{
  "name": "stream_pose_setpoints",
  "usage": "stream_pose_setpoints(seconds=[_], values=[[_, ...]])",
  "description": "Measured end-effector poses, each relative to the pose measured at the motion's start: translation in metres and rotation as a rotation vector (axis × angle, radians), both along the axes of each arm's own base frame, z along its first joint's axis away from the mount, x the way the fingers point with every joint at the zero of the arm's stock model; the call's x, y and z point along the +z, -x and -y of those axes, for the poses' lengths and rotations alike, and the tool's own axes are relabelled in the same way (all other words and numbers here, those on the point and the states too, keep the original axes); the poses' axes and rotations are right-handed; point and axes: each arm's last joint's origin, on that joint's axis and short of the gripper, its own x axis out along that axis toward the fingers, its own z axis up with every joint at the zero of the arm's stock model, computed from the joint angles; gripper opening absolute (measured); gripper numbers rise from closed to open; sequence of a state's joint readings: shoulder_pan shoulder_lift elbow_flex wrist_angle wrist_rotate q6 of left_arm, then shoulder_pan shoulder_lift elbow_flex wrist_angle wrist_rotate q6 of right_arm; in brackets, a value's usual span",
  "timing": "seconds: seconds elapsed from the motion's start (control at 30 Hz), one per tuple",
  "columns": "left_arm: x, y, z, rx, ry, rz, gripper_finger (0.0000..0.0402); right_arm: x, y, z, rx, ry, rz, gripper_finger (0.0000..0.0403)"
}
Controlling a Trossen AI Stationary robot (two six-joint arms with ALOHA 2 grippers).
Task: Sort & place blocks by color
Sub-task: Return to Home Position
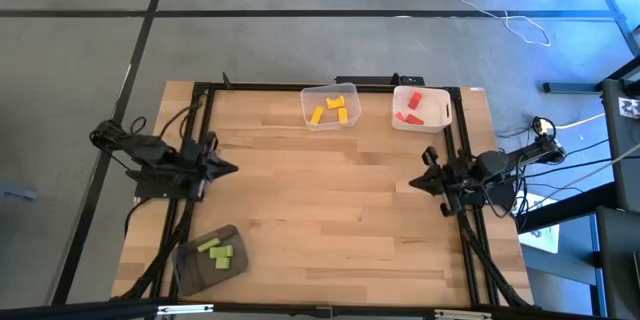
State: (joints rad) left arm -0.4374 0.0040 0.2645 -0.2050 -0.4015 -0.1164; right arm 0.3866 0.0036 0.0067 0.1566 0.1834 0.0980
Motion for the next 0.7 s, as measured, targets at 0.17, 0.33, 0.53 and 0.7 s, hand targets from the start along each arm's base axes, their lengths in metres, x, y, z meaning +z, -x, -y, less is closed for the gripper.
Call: stream_pose_setpoints(seconds=[0.17,0.33,0.53,0.7], values=[[-0.021,-0.008,0.004,0.009,-0.053,-0.026,0.0000,0.000,0.000,0.000,0.000,0.029,0.003,0.0000],[-0.038,-0.016,0.008,-0.005,-0.105,0.014,0.0000,-0.002,0.000,0.000,0.005,0.036,-0.011,0.0000],[-0.058,-0.021,0.011,-0.033,-0.116,0.030,0.0000,-0.007,-0.001,-0.001,0.020,0.055,-0.062,0.0000],[-0.056,-0.021,0.012,-0.065,-0.110,0.048,0.0000,-0.009,-0.001,-0.001,0.019,0.064,-0.081,0.0000]])
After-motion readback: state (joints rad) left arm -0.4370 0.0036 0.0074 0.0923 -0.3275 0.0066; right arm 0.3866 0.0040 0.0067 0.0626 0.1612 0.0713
